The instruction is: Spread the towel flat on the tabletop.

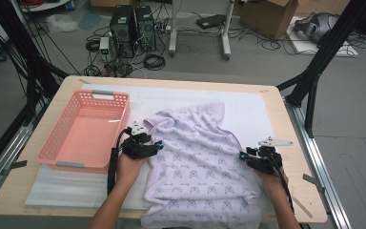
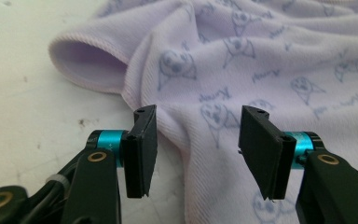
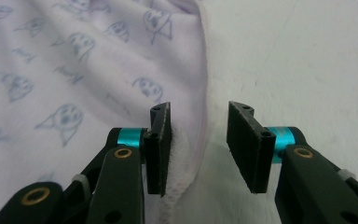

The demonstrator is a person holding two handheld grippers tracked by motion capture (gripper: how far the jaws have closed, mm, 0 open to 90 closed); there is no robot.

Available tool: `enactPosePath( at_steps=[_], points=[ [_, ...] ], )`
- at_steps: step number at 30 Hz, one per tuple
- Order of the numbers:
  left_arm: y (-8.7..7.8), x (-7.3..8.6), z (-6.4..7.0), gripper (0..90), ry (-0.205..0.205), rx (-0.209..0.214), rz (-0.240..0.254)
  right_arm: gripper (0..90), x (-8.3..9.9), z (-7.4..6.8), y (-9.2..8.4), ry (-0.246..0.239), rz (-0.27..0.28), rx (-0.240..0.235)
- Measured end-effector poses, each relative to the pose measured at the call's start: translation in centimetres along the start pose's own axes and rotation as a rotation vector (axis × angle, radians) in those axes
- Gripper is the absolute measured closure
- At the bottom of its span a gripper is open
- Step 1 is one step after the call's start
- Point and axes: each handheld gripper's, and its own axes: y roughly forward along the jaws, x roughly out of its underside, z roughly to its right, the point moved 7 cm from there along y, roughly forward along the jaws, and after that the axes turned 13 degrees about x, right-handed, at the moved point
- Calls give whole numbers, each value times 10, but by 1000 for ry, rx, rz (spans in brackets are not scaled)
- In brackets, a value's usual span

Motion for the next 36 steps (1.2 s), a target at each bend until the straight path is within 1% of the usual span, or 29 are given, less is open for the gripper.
enactPosePath(
  at_steps=[1, 2, 3, 4, 5, 6, 7, 8, 9, 10, 11, 12, 13, 14, 15, 16, 17, 20, 22, 24, 25, 26, 28, 29, 30, 31, 32, 34, 36],
  points=[
    [0, 1, 1, 473, 1, 7, 8, 663, -3, -1, 3, -11, 0, -1],
    [-1, 2, 2, 474, 0, 12, 5, 738, -6, -3, 6, -49, -7, -1],
    [0, 2, 2, 474, -1, 16, -1, 848, -7, -5, 8, -87, -12, -13],
    [-1, 3, 2, 472, 2, 19, -5, 862, -9, -7, 9, -121, -15, -13],
    [-1, 3, 3, 472, -6, 21, 11, 869, -11, -6, 10, -141, -31, -5],
    [-3, 3, 3, 473, -10, 24, 18, 873, -13, -2, 10, -142, -40, 11],
    [-3, 4, 4, 474, -19, 27, 23, 875, -14, 5, 10, -128, -36, 58],
    [-4, 5, 4, 473, -19, 26, 21, 875, -16, 14, 8, -101, -22, 112],
    [-4, 7, 4, 473, -18, 28, 17, 876, -18, 24, 7, -64, -7, 175],
    [-4, 9, 4, 471, -22, 34, 16, 875, -18, 33, 5, -46, 4, 234],
    [-3, 11, 5, 468, -22, 36, 7, 874, -19, 39, 3, -41, 12, 281],
    [-3, 13, 6, 469, -23, 39, 3, 868, -19, 43, 3, -35, 18, 313],
    [-2, 15, 7, 469, -25, 48, 1, 857, -19, 43, 3, -22, 18, 299],
    [-1, 16, 9, 470, -27, 60, -5, 811, -18, 41, 4, -14, 8, 275],
    [0, 18, 12, 470, -32, 76, -9, 754, -17, 39, 3, -23, 5, 268],
    [1, 18, 15, 469, -37, 97, -4, 729, -17, 37, 2, -26, 12, 250],
    [2, 19, 20, 469, -42, 119, 3, 698, -17, 36, 0, -15, 23, 234],
    [5, 20, 31, 461, -35, 171, -4, 664, -17, 36, -10, 9, 57, 195],
    [8, 21, 39, 452, -22, 206, -20, 648, -15, 36, -17, 23, 67, 153],
    [13, 22, 47, 437, -14, 235, -29, 635, -11, 35, -23, 17, 65, 127],
    [15, 23, 51, 432, 0, 234, -43, 630, -8, 35, -26, 8, 65, 118],
    [19, 25, 54, 426, 11, 228, -60, 629, -6, 35, -29, 4, 66, 114],
    [21, 26, 56, 435, 62, 177, -67, 629, -1, 34, -34, 6, 72, 99],
    [21, 26, 55, 488, 85, 138, -75, 628, 1, 33, -37, 1, 74, 93],
    [19, 26, 52, 600, 117, 96, -80, 627, 3, 33, -39, -1, 77, 89],
    [19, 25, 49, 724, 108, 98, -74, 627, 5, 32, -42, -2, 79, 84],
    [18, 24, 45, 798, 85, 94, -69, 626, 7, 31, -43, -7, 80, 82],
    [17, 22, 37, 826, 81, 43, -57, 626, 9, 29, -47, -9, 80, 69],
    [15, 17, 25, 831, 57, -12, -33, 618, 10, 26, -50, -12, 86, 55]
  ],
)
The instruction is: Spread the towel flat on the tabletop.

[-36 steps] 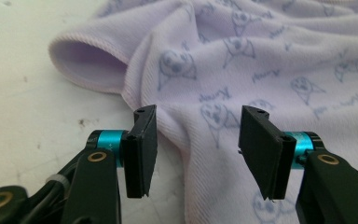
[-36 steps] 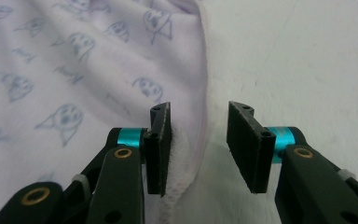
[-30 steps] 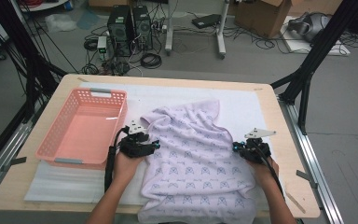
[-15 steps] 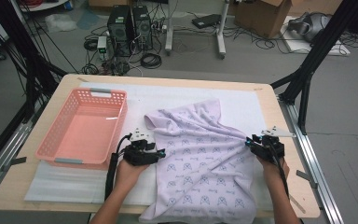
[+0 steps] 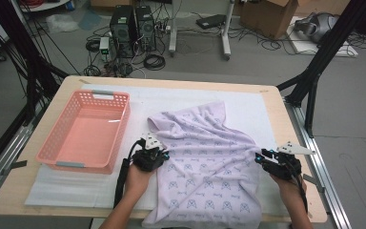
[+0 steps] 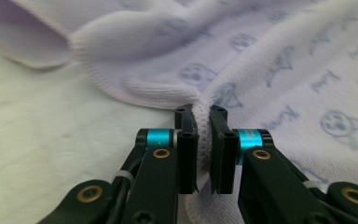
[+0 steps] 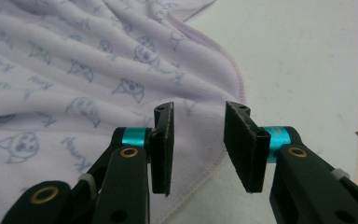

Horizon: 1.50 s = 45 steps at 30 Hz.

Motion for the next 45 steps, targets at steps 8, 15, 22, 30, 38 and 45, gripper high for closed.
enactPosePath(
  at_steps=[8, 15, 22, 30, 38, 45],
  points=[
    [-14, -6, -31, 637, -152, -49, 111, 544, 11, -19, -6, -18, -29, -112],
    [-31, 13, -8, 434, -157, 92, 87, 558, 26, -39, 3, -77, -91, -169],
    [-34, 24, 3, 426, -86, 89, 49, 861, 19, -46, 11, -132, -106, -119],
    [-30, 13, -18, 874, -34, -100, 0, 870, 11, -42, 24, -109, -85, -35],
    [-30, 8, -27, 838, -69, -86, 59, 755, 6, -37, 30, -64, -65, 35],
    [-45, 20, -15, 420, -136, -3, 87, 604, 10, -33, 6, -31, -16, 5]
  ],
)
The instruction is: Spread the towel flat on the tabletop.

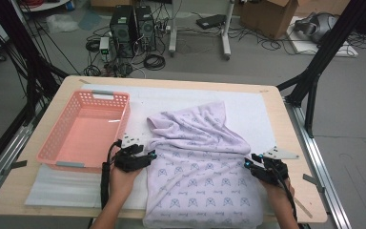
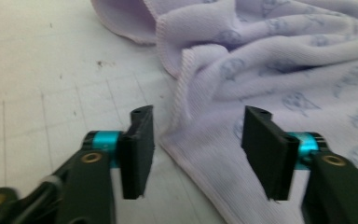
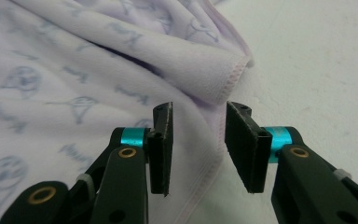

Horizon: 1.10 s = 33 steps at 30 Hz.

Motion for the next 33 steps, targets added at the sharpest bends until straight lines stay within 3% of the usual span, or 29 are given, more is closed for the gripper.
enactPosePath(
  at_steps=[6, 9, 13, 14, 15, 16, 17, 18, 19, 21, 24, 26, 28, 31, 33],
  points=[
    [-14, 23, 22, 410, 39, 65, -31, 594, 5, -5, -19, -4, 7, -63],
    [-15, 31, 32, 410, 44, 73, -74, 594, 10, -10, -25, -11, -2, -82],
    [-16, 39, 44, 409, 82, 59, -66, 595, 23, -17, -34, -25, -40, -96],
    [-16, 41, 47, 433, 98, 38, -69, 595, 26, -17, -35, -31, -47, -94],
    [-16, 41, 47, 522, 130, -3, -74, 596, 28, -16, -36, -28, -52, -89],
    [-17, 41, 47, 637, 145, -10, -79, 599, 29, -15, -36, -24, -56, -87],
    [-16, 41, 49, 746, 124, 28, -81, 606, 30, -14, -35, -20, -59, -83],
    [-15, 40, 49, 859, 109, 35, -86, 615, 31, -14, -34, -14, -63, -80],
    [-15, 39, 48, 865, 112, 32, -86, 615, 32, -14, -33, -9, -71, -81],
    [-15, 35, 40, 867, 125, -22, -78, 600, 34, -15, -31, -12, -76, -82],
    [-19, 30, 21, 868, 51, -39, -40, 590, 33, -16, -31, -10, -72, -79],
    [-20, 29, 18, 866, 20, -24, -28, 590, 33, -14, -31, -3, -66, -77],
    [-21, 29, 20, 831, 41, -12, -21, 589, 34, -14, -31, 1, -72, -80],
    [-24, 30, 23, 601, 20, 47, -7, 569, 35, -14, -31, -4, -78, -77],
    [-26, 35, 26, 515, 3, 91, -23, 544, 36, -15, -32, 6, -83, -74]
  ],
)
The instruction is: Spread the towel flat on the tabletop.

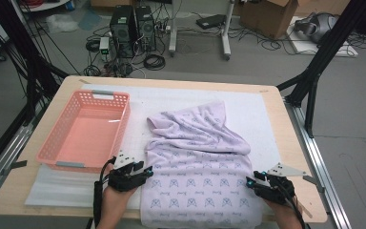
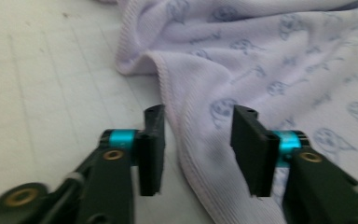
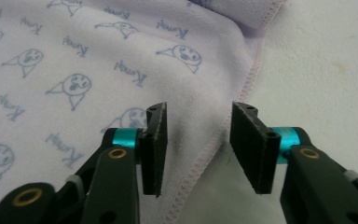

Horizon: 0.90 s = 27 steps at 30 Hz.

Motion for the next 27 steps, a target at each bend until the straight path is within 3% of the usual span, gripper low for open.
enactPosePath(
  at_steps=[4, 7, 11, 12, 14, 15, 16, 17, 19, 23, 27],
  points=[
    [-2, 7, 7, 465, 5, 20, -6, 529, 3, -3, -4, -2, -4, -7],
    [-3, 11, 14, 442, 25, 50, -16, 500, 7, -8, -7, -47, 0, 6],
    [-4, 17, 23, 452, 57, 54, -18, 538, 9, -11, -10, -58, 6, 13],
    [-4, 18, 24, 471, 77, 33, -14, 571, 10, -12, -11, -59, 5, 12],
    [-6, 22, 25, 596, 134, -29, -16, 671, 11, -14, -13, -64, 11, -1],
    [-8, 23, 25, 683, 139, -36, -18, 742, 12, -16, -15, -66, 8, -8],
    [-9, 24, 26, 778, 117, -20, -21, 819, 13, -18, -16, -69, 9, -25],
    [-11, 25, 27, 861, 104, -11, -22, 827, 14, -20, -18, -72, 7, -29],
    [-14, 28, 30, 869, 106, -15, -22, 839, 16, -21, -21, -73, 5, -38],
    [-21, 34, 36, 871, 100, -13, -26, 845, 23, -19, -28, -28, -2, -61],
    [-27, 39, 41, 871, 99, -1, -27, 847, 28, -19, -37, -37, -8, -62]
  ],
)
